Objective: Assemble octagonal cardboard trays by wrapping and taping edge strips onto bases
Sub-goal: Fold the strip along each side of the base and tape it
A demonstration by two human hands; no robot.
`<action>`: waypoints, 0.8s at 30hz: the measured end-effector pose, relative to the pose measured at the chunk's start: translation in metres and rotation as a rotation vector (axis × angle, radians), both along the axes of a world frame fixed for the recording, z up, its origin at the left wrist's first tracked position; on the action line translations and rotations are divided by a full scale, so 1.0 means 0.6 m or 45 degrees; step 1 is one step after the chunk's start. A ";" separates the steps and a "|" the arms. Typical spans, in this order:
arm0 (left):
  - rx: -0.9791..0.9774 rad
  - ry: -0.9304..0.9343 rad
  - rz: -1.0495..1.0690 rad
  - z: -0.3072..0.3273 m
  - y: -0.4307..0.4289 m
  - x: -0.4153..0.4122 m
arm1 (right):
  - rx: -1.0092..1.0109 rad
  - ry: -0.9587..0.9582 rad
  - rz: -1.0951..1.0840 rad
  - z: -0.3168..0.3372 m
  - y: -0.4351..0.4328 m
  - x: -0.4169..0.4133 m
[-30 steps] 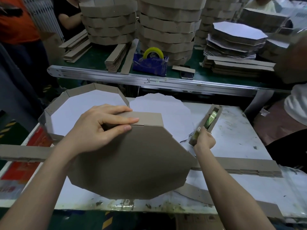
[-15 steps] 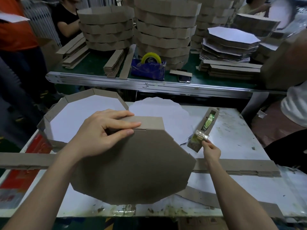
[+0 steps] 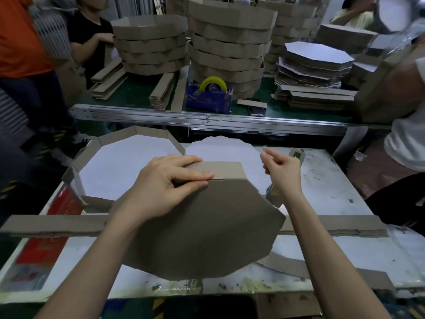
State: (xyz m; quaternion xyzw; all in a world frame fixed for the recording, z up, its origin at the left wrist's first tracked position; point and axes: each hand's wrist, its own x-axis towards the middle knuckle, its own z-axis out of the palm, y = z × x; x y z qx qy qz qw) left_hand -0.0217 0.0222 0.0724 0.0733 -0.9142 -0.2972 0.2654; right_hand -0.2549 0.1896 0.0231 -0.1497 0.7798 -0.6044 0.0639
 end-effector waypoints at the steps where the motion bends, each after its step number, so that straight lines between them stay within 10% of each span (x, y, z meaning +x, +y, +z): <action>1: -0.004 -0.004 -0.004 0.002 0.001 0.001 | -0.001 0.034 0.049 0.026 -0.009 0.015; 24: -0.038 -0.007 -0.160 -0.018 -0.002 0.042 | -0.432 -0.564 0.430 0.159 0.011 0.290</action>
